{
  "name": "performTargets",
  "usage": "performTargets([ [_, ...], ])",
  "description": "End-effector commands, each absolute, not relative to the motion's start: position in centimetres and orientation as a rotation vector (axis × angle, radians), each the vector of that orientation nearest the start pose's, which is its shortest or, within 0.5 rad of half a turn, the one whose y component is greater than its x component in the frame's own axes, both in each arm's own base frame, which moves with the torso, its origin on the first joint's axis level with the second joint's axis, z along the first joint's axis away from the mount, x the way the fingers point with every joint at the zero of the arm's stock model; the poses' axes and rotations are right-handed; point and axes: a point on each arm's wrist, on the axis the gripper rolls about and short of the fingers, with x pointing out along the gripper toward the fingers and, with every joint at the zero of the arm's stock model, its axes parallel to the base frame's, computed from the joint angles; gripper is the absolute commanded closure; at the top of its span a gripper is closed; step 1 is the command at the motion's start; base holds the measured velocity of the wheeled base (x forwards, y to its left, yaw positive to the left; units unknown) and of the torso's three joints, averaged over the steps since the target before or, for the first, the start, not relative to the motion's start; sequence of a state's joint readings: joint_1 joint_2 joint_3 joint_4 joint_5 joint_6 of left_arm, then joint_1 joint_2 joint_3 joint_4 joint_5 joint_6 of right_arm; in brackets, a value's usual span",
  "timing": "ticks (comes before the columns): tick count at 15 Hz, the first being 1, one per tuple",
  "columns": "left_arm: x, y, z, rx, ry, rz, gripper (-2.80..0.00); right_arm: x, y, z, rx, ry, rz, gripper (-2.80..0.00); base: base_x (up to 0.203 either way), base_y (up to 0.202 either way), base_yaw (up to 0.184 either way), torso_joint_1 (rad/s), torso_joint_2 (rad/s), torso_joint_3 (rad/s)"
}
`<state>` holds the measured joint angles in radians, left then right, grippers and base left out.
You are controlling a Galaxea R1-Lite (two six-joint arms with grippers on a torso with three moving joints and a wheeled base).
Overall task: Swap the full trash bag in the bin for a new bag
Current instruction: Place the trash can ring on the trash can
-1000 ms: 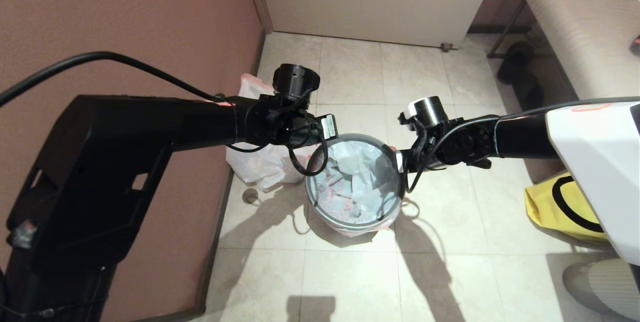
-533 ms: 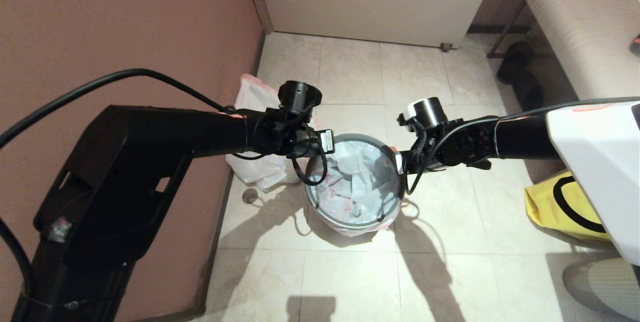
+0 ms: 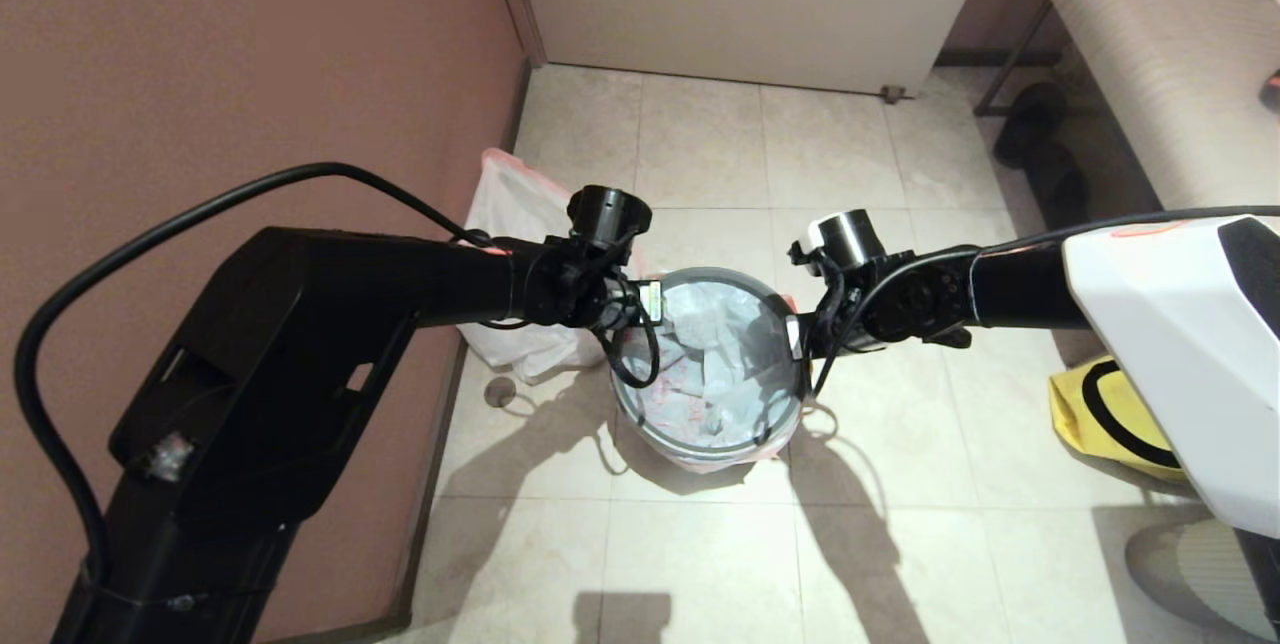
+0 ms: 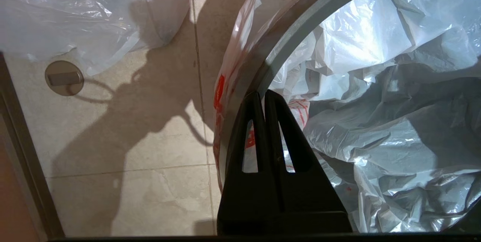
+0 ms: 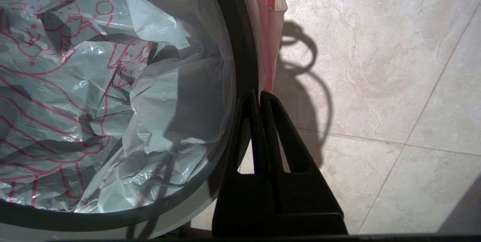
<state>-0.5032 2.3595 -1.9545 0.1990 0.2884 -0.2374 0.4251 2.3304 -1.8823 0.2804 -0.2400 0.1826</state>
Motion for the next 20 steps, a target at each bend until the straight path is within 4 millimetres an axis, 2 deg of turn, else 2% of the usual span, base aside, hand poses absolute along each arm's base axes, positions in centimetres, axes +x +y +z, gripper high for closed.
performTargets([
  [1,42.7,-22.8,15.9,0.002,0.567,-0.127,0.00,43.3,19.0,14.3,-0.060,0.700,0.110,0.00,0.000,0.000,0.000,0.000,0.00,0.000],
  [6,42.8,-23.0,15.5,0.012,0.572,-0.117,0.00,43.3,18.9,14.4,-0.060,0.699,0.109,0.00,0.000,0.000,0.000,0.000,0.00,0.000],
  [13,42.9,-23.1,15.5,0.009,0.567,-0.119,0.00,43.5,19.1,13.4,-0.070,0.718,0.110,0.00,0.000,0.000,0.000,0.000,0.00,0.000],
  [17,43.0,-23.1,15.0,0.015,0.575,-0.118,0.00,43.8,19.4,12.3,-0.081,0.736,0.112,0.00,0.000,0.000,0.000,0.000,0.00,0.000],
  [20,43.1,-23.2,14.6,0.019,0.585,-0.118,0.00,43.8,19.5,12.2,-0.090,0.739,0.117,0.00,0.000,0.000,0.000,0.000,0.00,0.000],
])
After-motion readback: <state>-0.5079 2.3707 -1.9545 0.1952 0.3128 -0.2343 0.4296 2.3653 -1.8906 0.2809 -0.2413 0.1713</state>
